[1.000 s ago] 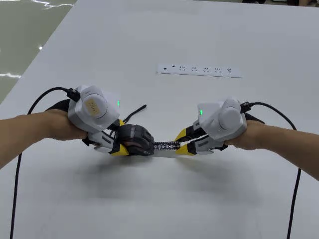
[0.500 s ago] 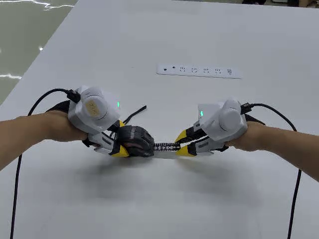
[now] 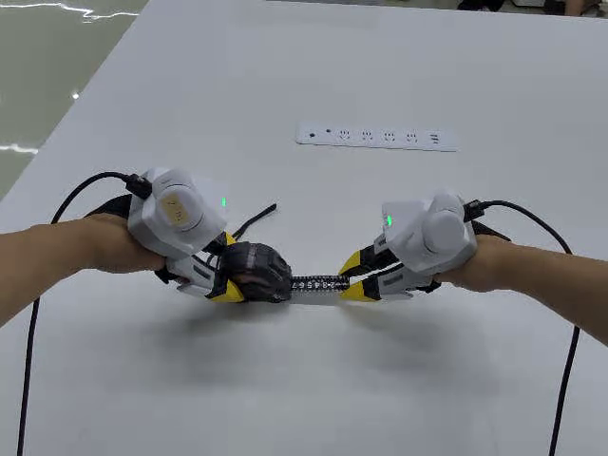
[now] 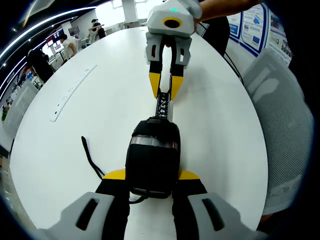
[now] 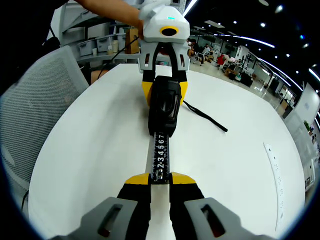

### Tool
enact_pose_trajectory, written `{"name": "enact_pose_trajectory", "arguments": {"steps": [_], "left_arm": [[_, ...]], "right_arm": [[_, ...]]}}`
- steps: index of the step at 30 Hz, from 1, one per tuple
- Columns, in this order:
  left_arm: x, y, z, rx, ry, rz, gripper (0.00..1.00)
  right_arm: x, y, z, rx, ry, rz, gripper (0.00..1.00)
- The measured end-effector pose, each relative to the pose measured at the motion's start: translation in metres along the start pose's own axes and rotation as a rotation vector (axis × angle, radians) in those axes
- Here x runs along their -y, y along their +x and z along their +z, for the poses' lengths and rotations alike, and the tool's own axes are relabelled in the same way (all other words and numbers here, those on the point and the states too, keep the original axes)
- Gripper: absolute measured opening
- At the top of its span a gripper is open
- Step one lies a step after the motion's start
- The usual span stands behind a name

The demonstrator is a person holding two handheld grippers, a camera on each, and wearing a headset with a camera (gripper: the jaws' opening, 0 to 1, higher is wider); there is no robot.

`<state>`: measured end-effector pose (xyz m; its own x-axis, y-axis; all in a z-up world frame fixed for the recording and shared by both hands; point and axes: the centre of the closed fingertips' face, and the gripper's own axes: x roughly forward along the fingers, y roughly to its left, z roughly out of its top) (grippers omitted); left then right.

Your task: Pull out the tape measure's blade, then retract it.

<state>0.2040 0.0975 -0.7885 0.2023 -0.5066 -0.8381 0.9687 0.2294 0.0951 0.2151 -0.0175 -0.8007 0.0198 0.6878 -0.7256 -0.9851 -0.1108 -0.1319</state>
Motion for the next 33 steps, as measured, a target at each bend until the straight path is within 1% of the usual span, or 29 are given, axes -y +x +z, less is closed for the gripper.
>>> {"name": "enact_pose_trajectory", "arguments": {"steps": [10,12,14,19,22,32,33], "left_arm": [[0.001,0.0,0.001,0.0,0.0,0.0,0.27],[0.001,0.0,0.001,-0.001,0.0,0.0,0.27],[0.001,0.0,0.001,-0.001,-0.001,-0.001,0.27],[0.0,0.0,0.0,-0.001,-0.002,-0.001,0.27],[-0.001,0.001,0.0,-0.002,-0.001,-0.002,0.27],[0.0,0.001,0.001,-0.005,0.001,-0.004,0.27],[0.001,0.001,0.001,-0.004,0.001,-0.005,0.27]], "right_arm": [[0.002,-0.002,-0.004,-0.003,-0.004,0.001,0.12],[-0.002,-0.003,-0.004,-0.003,-0.004,0.001,0.12],[0.001,-0.004,-0.006,-0.005,-0.005,0.001,0.12],[-0.001,-0.007,-0.008,-0.006,-0.004,0.0,0.12],[0.002,-0.008,-0.011,-0.009,-0.004,-0.001,0.12],[-0.001,-0.01,-0.016,-0.01,0.005,-0.003,0.12],[0.001,-0.01,-0.017,-0.011,0.005,-0.003,0.12]]}}
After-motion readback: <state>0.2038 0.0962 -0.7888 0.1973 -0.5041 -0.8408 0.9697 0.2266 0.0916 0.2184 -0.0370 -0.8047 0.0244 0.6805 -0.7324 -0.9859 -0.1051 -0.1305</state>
